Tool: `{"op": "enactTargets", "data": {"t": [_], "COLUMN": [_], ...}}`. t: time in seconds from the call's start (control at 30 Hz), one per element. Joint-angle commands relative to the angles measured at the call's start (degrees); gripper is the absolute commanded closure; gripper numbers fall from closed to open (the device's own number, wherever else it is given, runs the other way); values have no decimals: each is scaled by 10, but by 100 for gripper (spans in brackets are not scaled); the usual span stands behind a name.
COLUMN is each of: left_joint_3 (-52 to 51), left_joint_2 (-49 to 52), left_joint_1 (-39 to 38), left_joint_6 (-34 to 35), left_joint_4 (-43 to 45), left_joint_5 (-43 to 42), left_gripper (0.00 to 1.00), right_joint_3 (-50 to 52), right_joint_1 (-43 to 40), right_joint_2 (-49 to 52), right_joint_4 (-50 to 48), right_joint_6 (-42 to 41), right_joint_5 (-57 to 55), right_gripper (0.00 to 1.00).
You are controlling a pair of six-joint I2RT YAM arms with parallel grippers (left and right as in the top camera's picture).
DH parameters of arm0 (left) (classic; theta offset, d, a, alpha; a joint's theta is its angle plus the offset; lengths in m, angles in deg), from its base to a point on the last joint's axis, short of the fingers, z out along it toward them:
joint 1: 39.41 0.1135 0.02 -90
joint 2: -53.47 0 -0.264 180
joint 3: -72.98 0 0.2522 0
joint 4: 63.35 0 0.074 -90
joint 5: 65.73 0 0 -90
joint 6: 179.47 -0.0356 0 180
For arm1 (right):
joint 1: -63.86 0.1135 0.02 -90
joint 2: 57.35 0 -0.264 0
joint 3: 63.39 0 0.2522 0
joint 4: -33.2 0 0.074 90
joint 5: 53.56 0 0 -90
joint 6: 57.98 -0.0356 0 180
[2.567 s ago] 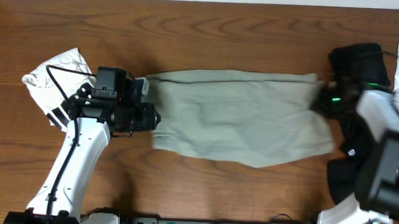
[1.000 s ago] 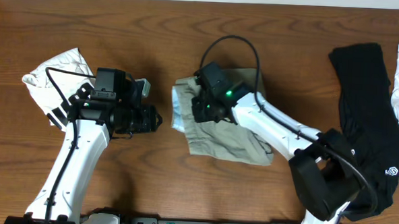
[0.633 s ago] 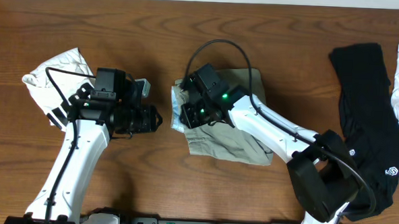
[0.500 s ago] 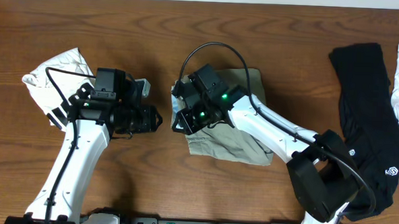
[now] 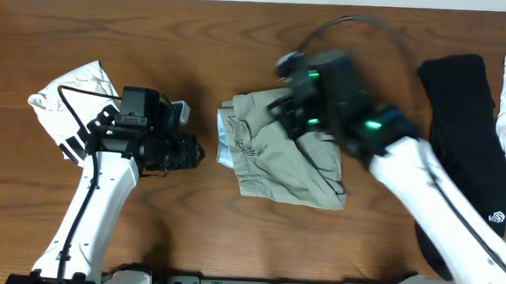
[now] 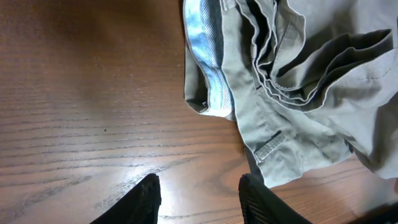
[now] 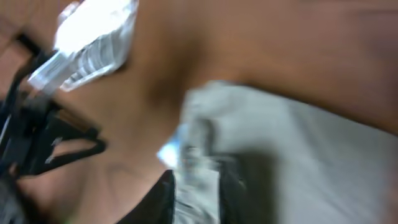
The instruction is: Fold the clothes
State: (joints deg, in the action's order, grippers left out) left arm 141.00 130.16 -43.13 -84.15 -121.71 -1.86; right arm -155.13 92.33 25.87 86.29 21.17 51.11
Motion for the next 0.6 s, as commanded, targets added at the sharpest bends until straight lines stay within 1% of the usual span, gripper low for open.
{"op": "enactTargets", "data": {"t": [0.0,0.1,0.17,0.3,0.4,0.47,0.57], "left_joint_3": [3,3,3,3,3,3,3], "left_joint_2": [-8,-8,-8,-8,-8,-8,-8], "left_joint_1": [4,4,4,4,4,4,4], "left_joint_6": [-1,-1,-1,-1,-1,-1,-1], "left_joint_4": [-2,-2,-2,-4,-8,-10,-10], "left_joint_5": [9,9,9,9,9,9,9], "left_gripper": [56,56,55,56,56,55,56], "right_joint_3": [0,6,17,44,63,65,65], "right_joint_1": [-50,-86,-95,-87,-64,-42,-2], "right_joint_2": [-9,9,28,89,138,169,202], "right_joint_4": [43,93,106,97,76,70,68], "right_joint_6": [-35,-45,-46,-82,-84,-61,25], "right_joint_5": [-83,-83,-83,-105,-59,-6,97], "right_gripper": [84,85,85,86,87,89,89]}}
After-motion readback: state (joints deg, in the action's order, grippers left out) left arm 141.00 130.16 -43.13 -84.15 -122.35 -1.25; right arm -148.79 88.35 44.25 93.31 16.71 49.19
